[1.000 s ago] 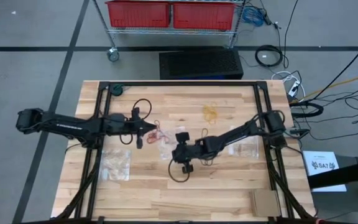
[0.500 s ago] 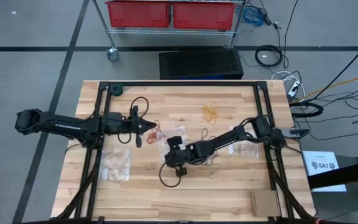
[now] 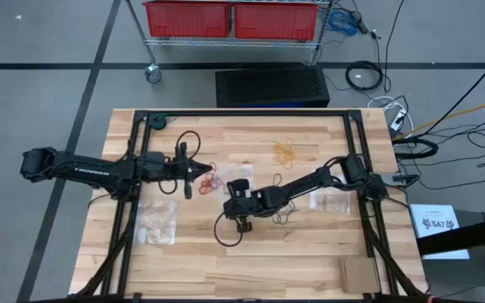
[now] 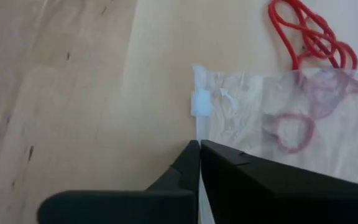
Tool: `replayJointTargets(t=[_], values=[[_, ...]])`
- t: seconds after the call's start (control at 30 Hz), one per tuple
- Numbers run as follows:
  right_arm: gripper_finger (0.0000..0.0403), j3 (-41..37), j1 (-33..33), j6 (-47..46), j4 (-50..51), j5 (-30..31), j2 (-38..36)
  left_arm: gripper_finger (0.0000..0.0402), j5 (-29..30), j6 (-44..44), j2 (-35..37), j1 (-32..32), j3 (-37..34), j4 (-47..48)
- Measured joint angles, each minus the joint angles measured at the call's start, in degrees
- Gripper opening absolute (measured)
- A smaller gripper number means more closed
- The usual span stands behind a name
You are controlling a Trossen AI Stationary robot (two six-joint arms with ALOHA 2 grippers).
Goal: Sort rubber bands
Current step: Open the top right transparent zip bag
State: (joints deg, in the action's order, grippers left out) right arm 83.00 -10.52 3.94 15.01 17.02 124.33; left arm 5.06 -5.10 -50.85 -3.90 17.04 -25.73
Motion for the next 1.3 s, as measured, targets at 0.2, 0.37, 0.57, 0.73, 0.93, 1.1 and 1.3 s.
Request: replayJointTargets(t=[0.2,0.37,0.57,0.73,0.93,1.1,1.3], values=[[0.0,4.86,-1.16,-3.57,6.63,-0.46,-2.74,0.0026,-0.62,-0.38,0.0,0.01,0.0,-0.55],[0.0,11.02,-2.43,-5.01,14.26,-0.72,-5.6,0.0009,-1.49,-0.25,0.0,0.02,-0.02,-0.23],[0.0,15.09,-1.68,-6.45,24.64,0.78,-9.08,0.002,-4.64,0.22,0.02,0.28,-0.02,-1.69],[0.0,15.06,-0.2,-5.74,28.82,2.66,-12.11,0.0069,-10.85,3.2,0.0,0.33,0.0,-3.22],[0.0,15.06,0.85,-3.88,27.76,2.29,-15.66,0.0135,-14.01,4.76,-0.83,0.33,0.0,-3.33],[0.0,15.08,2.39,-3.9,27.51,2.18,-16.94,0.0157,-13.64,4.8,-4.33,0.35,1.13,-3.5],[0.0,15.08,3.7,-3.35,26.44,1.98,-16.87,0.0159,-13.57,3.91,-10.93,0.35,7.66,-3.24]])
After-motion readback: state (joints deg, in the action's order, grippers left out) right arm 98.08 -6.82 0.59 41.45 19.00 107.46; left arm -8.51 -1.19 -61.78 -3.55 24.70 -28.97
